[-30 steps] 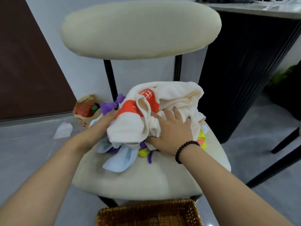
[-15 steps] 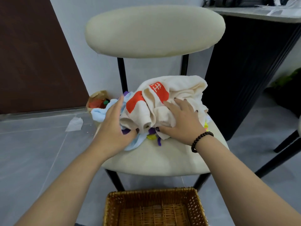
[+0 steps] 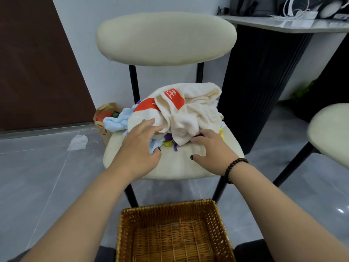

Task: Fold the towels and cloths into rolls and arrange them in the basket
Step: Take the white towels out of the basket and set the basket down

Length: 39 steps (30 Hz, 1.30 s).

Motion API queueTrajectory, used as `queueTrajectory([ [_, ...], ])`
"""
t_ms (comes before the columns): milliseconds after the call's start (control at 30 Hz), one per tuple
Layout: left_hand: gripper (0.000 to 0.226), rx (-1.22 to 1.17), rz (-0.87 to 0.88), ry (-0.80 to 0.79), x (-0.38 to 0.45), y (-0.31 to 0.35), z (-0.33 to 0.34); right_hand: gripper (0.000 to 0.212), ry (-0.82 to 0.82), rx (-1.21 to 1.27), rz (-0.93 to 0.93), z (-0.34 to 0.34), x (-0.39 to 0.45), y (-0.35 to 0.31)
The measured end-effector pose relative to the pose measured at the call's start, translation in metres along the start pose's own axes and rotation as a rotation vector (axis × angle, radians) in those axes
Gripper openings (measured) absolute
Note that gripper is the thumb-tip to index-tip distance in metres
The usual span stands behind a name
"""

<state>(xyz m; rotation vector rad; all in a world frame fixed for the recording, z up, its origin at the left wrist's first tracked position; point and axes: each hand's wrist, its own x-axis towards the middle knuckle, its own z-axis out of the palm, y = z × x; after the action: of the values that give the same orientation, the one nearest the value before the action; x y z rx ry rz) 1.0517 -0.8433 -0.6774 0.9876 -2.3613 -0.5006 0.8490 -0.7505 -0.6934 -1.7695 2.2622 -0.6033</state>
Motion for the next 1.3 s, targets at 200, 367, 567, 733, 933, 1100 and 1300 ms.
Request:
queueTrajectory([
  [200,0.054,0.095,-0.036,-0.043,-0.001,0.002,0.002,0.052,0.007,-0.020,0.041,-0.007,-0.007,0.003],
  [367,0.054,0.109,0.024,-0.066,0.001,0.002,0.000,0.055,0.254,0.022,0.011,-0.006,0.001,0.003],
  [567,0.059,0.065,0.024,-0.120,0.010,-0.003,-0.001,0.070,0.371,0.170,0.004,-0.010,0.040,-0.006],
  [733,0.062,0.083,0.038,-0.128,0.011,-0.004,0.000,0.070,0.106,0.125,0.119,-0.004,0.051,-0.005],
  [933,0.066,0.112,0.018,-0.167,0.002,-0.018,-0.003,0.053,0.495,0.021,-0.017,0.014,0.019,-0.011],
  [1100,0.069,0.168,-0.014,-0.313,-0.021,-0.029,-0.001,0.027,0.544,-0.063,-0.313,0.052,-0.033,0.002],
  [1300,0.075,0.210,-0.011,-0.468,-0.032,-0.025,0.008,0.026,-0.143,-0.206,0.062,0.168,-0.113,0.057],
])
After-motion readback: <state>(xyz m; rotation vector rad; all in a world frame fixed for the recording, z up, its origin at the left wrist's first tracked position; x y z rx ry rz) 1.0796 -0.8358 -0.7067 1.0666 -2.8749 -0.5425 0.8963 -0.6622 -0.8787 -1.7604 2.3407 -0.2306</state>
